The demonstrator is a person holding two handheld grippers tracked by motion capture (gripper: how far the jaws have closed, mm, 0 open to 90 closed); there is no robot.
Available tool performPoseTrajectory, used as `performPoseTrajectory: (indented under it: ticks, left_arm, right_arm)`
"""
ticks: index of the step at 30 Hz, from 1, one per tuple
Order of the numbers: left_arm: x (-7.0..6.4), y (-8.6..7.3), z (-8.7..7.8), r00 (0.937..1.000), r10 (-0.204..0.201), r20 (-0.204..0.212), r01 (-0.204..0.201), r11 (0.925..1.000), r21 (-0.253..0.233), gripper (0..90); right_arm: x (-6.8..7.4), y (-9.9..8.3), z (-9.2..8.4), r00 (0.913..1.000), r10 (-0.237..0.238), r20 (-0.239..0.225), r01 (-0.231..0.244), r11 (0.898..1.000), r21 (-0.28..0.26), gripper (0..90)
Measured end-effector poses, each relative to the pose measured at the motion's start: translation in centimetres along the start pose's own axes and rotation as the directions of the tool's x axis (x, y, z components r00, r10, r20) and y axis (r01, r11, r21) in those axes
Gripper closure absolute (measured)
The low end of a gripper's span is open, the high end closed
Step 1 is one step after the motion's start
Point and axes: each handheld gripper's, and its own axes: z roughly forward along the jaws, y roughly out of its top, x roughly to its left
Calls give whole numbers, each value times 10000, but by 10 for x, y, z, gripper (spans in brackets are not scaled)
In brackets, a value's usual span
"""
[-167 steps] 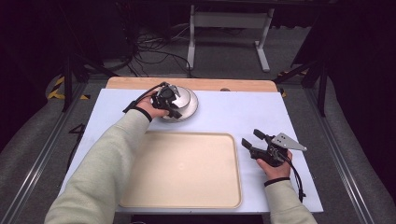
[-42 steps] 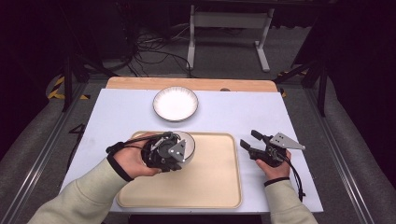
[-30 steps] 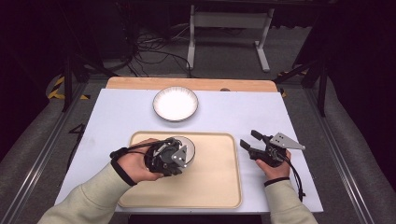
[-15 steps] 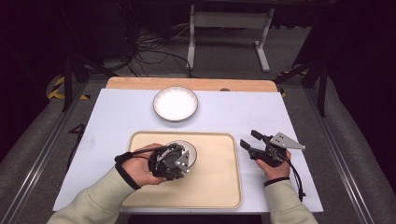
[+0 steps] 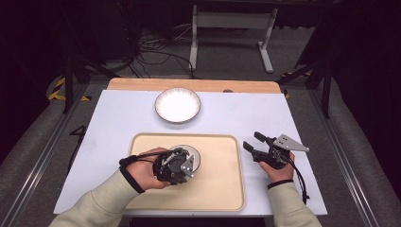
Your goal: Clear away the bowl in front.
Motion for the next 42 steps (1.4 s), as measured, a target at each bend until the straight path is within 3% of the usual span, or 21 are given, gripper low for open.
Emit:
performPoseTrajectory:
  ticks: [8, 18, 25, 29, 36, 42]
  left_arm:
    - [2, -1, 3, 9987, -319, 404, 319, 9995, 2, 838]
    - [3, -2, 6, 9979, -349, 550, 337, 9992, 220, 834]
    - [3, -2, 10, 9955, -379, 868, 356, 9990, 279, 808]
    - [4, -2, 10, 9936, -509, 1013, 499, 9987, 124, 805]
    - [5, -2, 8, 9902, -616, 1253, 606, 9981, 118, 743]
    - [9, -3, 3, 9823, -1059, 1545, 1090, 9940, -115, 630]
  right_arm:
    - [0, 0, 0, 10000, -27, 9, 27, 10000, 16, 329]
    - [0, 0, 0, 10000, -31, 11, 31, 10000, 20, 329]
    - [0, 0, 0, 10000, -33, 24, 33, 10000, 26, 329]
    - [0, 0, 0, 10000, -39, 22, 38, 10000, 25, 329]
    - [0, 0, 0, 10000, -42, 11, 42, 10000, 28, 329]
    - [0, 0, 0, 10000, -45, 6, 45, 10000, 28, 329]
